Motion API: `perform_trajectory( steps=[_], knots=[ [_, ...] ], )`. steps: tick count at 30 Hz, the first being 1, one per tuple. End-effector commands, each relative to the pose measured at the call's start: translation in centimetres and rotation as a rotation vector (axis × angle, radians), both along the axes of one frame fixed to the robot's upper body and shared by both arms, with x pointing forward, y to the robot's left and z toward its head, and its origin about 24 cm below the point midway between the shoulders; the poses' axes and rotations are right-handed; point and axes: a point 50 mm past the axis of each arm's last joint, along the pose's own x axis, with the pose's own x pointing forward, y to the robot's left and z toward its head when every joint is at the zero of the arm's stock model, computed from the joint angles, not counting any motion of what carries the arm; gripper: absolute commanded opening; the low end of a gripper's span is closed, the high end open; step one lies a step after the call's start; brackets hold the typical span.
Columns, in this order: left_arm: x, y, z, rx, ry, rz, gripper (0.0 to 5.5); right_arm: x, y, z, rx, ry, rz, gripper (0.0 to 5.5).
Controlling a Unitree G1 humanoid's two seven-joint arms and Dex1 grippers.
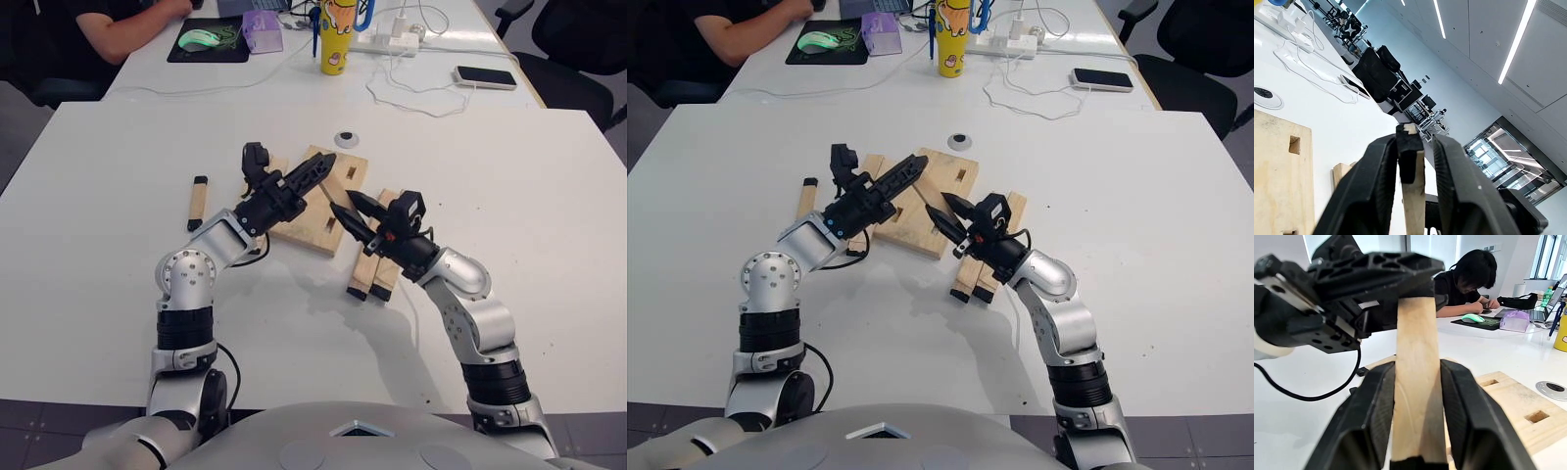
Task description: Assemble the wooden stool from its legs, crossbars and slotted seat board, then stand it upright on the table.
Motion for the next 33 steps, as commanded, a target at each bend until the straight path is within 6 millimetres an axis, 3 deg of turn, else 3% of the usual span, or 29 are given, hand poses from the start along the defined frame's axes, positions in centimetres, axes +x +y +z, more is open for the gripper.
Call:
perform_trajectory(
  steps=[1, 9, 10, 18, 25, 33],
  knots=[
    [-0.2, -0.2, 0.1, 0.006, -0.012, -0.013, 0.62, 0.4, -0.4, 0.5, -0.019, -0.029, -0.026, 1.31],
    [0.8, 1.0, 0.3, 0.051, -0.058, 0.116, 0.51, 0.7, -0.7, 0.0, -0.045, -0.015, -0.056, 1.31],
    [0.9, 1.1, 0.2, 0.072, -0.066, 0.134, 0.51, 0.9, -0.9, -0.2, -0.056, -0.004, -0.082, 1.67],
    [1.6, 3.2, 0.4, 0.157, -0.149, 0.339, 0.44, 1.1, -2.2, -1.7, -0.147, 0.043, -0.12, 2.82],
    [1.9, 7.4, 0.3, 0.285, -0.198, 0.732, 0.44, 2.1, -3.6, -2.6, -0.128, 0.096, -0.258, 2.86],
    [2.1, 7.2, -1.8, 0.329, -0.12, 0.784, 0.44, 2.1, -2.8, -3.0, -0.097, 0.108, -0.304, 2.86]
  ],
)
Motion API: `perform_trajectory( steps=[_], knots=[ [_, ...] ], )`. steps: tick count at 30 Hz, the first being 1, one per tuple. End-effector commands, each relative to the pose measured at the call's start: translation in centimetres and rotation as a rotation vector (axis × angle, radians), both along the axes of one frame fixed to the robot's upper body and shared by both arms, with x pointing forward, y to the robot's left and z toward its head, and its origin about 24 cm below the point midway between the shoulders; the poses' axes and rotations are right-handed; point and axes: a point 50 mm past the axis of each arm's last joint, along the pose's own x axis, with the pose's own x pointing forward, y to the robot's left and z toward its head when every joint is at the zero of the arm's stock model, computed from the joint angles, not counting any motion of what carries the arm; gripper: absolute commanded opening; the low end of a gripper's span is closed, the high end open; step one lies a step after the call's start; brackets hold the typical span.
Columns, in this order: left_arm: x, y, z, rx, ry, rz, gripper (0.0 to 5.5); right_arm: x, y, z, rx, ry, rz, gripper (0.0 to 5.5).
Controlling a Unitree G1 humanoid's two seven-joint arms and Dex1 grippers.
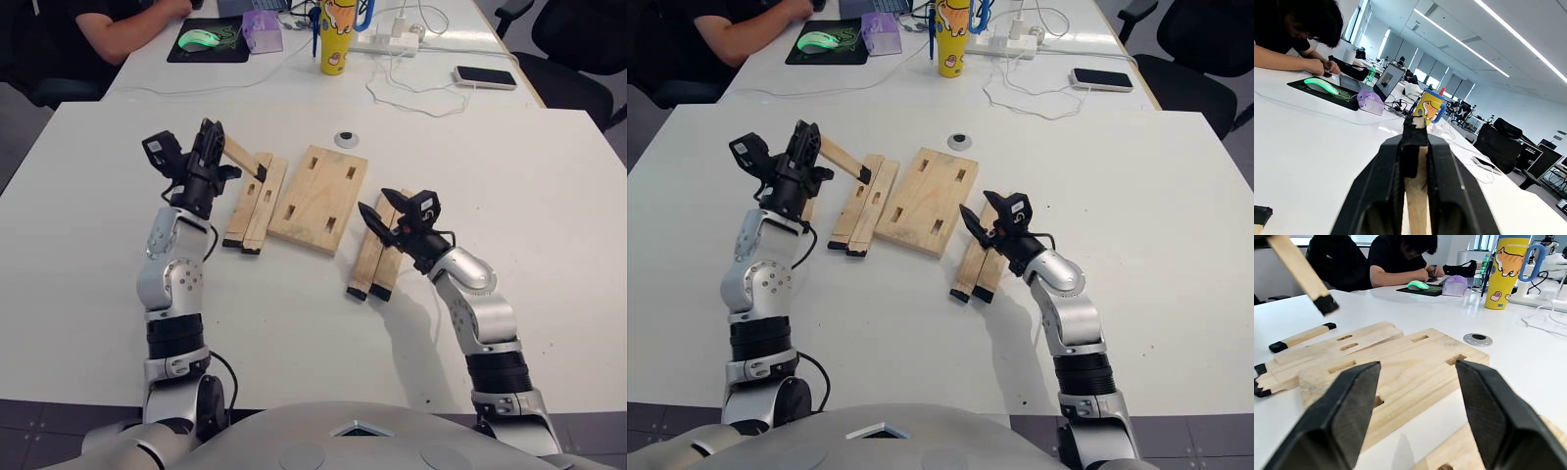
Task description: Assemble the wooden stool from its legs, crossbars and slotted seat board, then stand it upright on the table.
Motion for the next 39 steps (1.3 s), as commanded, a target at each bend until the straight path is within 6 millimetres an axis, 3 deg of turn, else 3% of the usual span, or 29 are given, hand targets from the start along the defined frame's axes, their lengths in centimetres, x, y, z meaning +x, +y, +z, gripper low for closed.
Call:
perform_trajectory(
  steps=[1, 12, 27, 39],
  knots=[
    [0.3, -0.1, -1.1, 0.003, 0.046, 0.012, 0.44, 0.1, 0.4, 0.0, -0.002, -0.002, -0.007, 2.86],
    [1.3, 0.5, -3.0, 0.019, 0.117, 0.03, 0.44, 0.5, 0.8, -0.1, 0.007, 0.009, 0.012, 2.86],
    [2.6, 0.7, -2.9, 0.106, 0.136, -0.003, 0.44, 0.4, 1.4, -0.1, 0.008, 0.004, 0.019, 2.86],
    [3.3, -1.4, -3.7, 0.254, 0.2, -0.047, 0.44, 0.3, 1.9, 0.0, 0.022, 0.004, 0.015, 2.86]
  ],
)
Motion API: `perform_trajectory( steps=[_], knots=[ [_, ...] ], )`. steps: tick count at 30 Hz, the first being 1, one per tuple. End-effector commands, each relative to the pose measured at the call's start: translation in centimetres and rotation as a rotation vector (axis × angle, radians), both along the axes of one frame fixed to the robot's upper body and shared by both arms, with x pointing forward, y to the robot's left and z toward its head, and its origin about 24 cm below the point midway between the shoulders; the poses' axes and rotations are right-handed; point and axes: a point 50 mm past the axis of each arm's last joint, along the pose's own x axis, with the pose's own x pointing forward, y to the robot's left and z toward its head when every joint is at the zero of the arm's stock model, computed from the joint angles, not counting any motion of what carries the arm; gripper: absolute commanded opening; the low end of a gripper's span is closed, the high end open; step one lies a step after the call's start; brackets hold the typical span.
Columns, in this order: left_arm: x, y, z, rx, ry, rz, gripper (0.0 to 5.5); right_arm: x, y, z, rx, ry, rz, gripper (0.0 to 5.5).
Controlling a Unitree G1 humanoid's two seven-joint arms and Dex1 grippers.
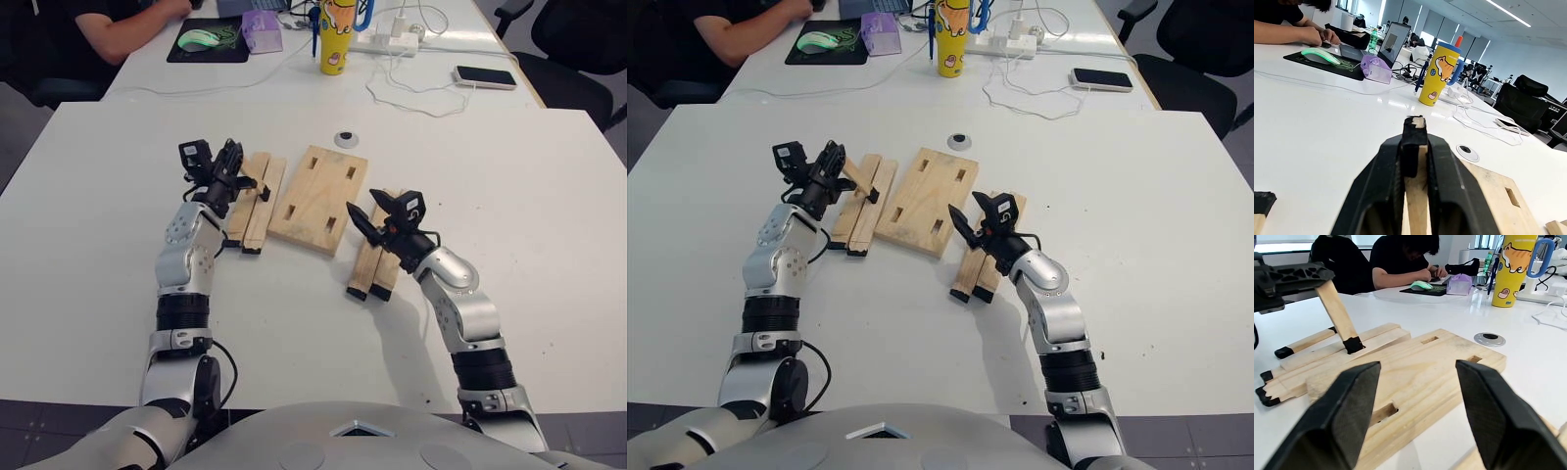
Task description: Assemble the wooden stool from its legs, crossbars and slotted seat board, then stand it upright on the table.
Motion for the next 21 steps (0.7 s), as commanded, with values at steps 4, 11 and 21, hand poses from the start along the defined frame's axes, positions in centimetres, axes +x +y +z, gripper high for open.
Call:
perform_trajectory(
  steps=[4, 11, 21],
  knots=[
    [0.1, -0.9, -1.6, 0.135, 0.092, 0.032, 0.44, 0.1, 0.4, 0.5, 0.004, -0.01, 0.006, 2.86],
    [-1.2, -2.1, -3.1, 0.282, 0.157, 0.016, 0.44, 0.0, 0.5, 0.6, 0.008, -0.011, -0.002, 2.86],
    [-2.2, -3.0, -4.7, 0.332, 0.198, 0.011, 0.44, 0.0, 0.7, 0.7, 0.009, -0.011, -0.004, 2.86]
  ],
)
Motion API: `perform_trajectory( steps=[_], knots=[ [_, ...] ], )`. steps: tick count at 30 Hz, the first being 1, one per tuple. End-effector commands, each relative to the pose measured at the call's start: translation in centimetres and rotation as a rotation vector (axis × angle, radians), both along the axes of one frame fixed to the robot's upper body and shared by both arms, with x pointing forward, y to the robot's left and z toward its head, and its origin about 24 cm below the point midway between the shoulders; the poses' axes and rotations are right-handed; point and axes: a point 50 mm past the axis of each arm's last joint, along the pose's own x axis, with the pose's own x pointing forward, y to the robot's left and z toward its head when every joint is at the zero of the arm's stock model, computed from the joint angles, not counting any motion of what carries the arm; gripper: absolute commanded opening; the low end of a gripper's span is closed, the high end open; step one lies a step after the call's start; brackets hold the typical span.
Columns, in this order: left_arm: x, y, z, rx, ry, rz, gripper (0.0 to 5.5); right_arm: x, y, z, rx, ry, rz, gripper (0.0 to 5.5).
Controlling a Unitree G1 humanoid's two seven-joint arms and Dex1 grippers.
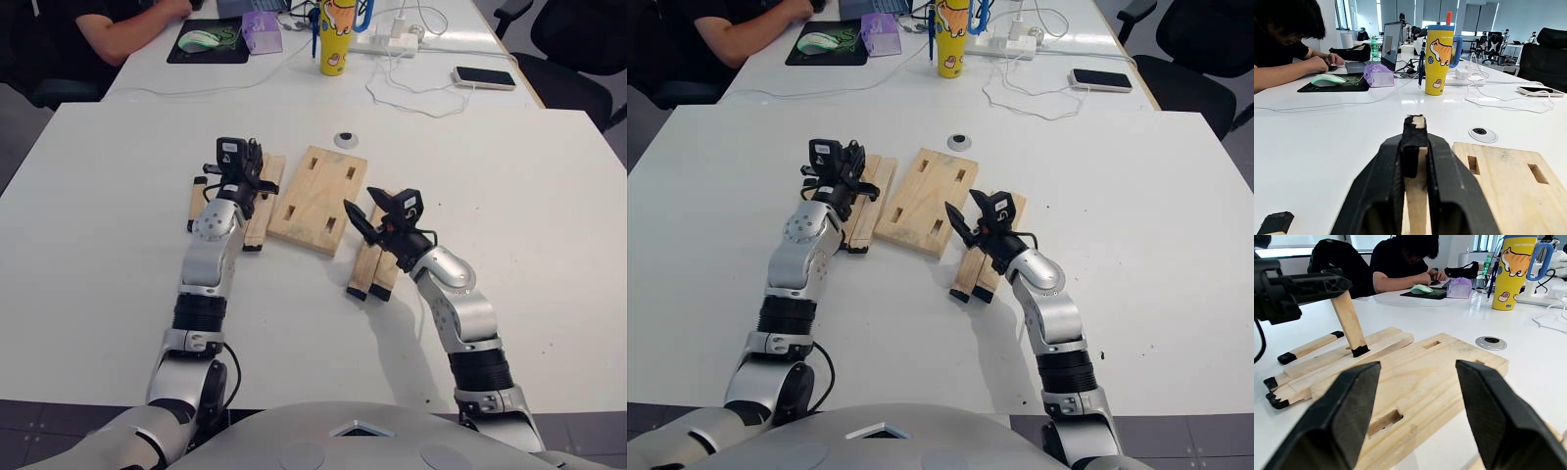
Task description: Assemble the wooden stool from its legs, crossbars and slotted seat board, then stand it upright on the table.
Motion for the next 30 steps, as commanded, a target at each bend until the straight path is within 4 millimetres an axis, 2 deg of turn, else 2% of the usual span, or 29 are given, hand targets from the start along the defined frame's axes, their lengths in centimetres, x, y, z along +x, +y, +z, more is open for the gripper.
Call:
perform_trajectory(
  steps=[1, 10, 18, 19, 25, 27, 30],
  knots=[
    [-1.6, 0.2, -4.6, 0.043, 0.198, 0.014, 0.44, 0.1, 0.2, 0.3, -0.004, -0.008, 0.001, 2.86],
    [-2.0, 0.0, -4.8, 0.074, 0.151, 0.009, 0.44, 0.2, 0.2, 0.3, -0.014, -0.007, 0.005, 2.86],
    [-1.5, 0.2, -3.8, 0.125, 0.089, 0.026, 0.44, 0.2, 0.3, 0.1, -0.019, -0.001, 0.014, 2.86],
    [-1.5, 0.4, -3.7, 0.138, 0.079, 0.041, 0.81, 0.2, 0.2, 0.1, -0.021, 0.0, 0.013, 2.86],
    [-1.4, 0.0, -1.3, 0.142, -0.057, 0.046, 1.55, 0.4, 0.3, 0.1, -0.018, -0.001, 0.017, 2.86],
    [-1.5, -0.1, 0.1, 0.155, -0.122, 0.032, 1.89, 0.3, 0.3, -0.1, -0.018, 0.003, 0.017, 2.86],
    [-2.1, 0.2, 2.5, 0.162, -0.215, 0.037, 1.89, 0.3, 0.4, -0.2, -0.017, 0.007, 0.02, 2.86]
  ],
)
